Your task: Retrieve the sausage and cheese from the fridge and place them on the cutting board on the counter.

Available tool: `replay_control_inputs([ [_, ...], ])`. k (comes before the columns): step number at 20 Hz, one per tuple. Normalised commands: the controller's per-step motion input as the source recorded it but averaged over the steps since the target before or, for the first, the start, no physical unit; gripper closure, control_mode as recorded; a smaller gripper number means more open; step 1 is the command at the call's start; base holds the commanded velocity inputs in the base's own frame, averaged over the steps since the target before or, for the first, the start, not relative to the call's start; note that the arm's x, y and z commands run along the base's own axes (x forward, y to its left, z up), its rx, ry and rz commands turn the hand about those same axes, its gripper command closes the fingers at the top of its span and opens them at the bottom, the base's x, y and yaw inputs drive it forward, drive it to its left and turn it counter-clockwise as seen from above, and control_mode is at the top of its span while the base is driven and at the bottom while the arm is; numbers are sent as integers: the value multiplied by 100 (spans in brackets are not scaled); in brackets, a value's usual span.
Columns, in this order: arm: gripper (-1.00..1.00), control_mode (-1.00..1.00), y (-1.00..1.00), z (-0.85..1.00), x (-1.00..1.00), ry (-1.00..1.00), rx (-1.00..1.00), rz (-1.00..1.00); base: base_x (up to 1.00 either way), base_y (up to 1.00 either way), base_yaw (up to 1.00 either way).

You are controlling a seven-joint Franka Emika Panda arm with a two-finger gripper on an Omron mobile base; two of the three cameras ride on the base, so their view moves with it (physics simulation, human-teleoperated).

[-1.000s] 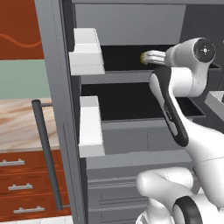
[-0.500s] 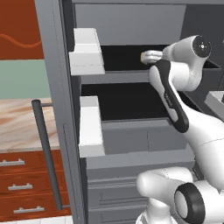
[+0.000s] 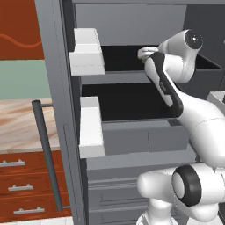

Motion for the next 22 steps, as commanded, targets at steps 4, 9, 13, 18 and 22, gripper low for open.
replay_control_inputs([
  [4,-100,-100,-4,0,43,4,0,0,0,0,0],
  [9,-100,-100,-1,-11,26,3,-8,0,0,0,0],
  [13,-100,-100,0,-23,27,0,-14,0,0,0,0],
  [18,-100,-100,-2,-5,33,0,-3,0,0,0,0],
  [22,-100,-100,0,-1,9,0,0,0,0,0,0],
])
